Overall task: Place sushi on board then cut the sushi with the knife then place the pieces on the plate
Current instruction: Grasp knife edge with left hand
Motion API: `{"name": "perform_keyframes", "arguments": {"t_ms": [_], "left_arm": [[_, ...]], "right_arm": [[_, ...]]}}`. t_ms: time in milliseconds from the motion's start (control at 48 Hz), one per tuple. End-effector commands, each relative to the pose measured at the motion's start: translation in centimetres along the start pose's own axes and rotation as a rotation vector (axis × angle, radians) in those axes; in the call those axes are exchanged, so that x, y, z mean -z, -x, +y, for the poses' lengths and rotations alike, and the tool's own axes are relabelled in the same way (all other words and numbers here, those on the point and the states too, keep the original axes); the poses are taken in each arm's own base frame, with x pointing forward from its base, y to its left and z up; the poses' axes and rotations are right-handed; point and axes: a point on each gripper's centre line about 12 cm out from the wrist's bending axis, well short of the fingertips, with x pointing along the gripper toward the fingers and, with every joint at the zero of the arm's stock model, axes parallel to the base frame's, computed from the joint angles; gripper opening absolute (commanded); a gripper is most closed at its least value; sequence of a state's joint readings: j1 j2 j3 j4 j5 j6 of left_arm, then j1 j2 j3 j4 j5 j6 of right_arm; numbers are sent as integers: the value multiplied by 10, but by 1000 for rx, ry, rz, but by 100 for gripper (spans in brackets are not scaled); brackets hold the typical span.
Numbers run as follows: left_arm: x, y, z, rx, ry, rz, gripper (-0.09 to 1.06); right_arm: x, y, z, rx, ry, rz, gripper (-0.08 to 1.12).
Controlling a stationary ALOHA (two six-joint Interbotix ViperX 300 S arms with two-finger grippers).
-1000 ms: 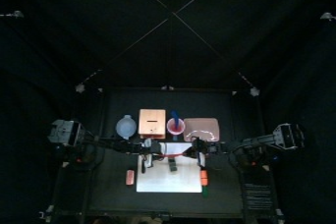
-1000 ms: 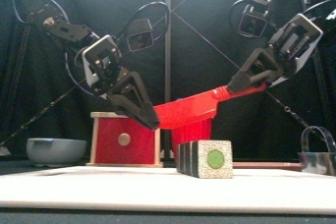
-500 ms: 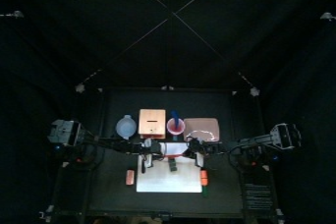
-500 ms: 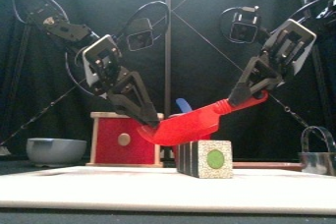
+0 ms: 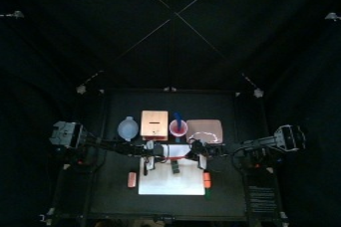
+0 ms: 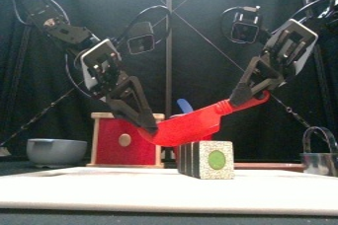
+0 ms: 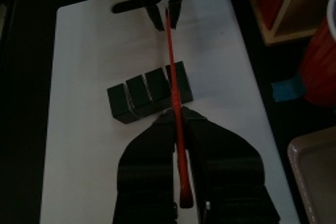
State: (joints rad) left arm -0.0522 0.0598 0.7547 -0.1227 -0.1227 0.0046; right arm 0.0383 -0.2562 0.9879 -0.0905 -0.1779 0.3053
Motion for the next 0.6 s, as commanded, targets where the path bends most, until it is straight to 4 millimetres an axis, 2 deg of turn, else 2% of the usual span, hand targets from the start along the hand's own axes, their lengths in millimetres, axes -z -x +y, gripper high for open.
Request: {"name": "perform_keyframes", "arguments": {"t_ms": [21,396,604], "left_arm": [[-11,0,-2,4,-4,-29,60],[-12,-8,2,-3,-12,-24,58],[-13,-7,1,0,-33,-24,37]], "right_arm": [[-13,3,3,-9,-2,-42,36],[-11,2,2,-7,-7,-35,36],[-11,2,3,-7,-15,-35,36]]}}
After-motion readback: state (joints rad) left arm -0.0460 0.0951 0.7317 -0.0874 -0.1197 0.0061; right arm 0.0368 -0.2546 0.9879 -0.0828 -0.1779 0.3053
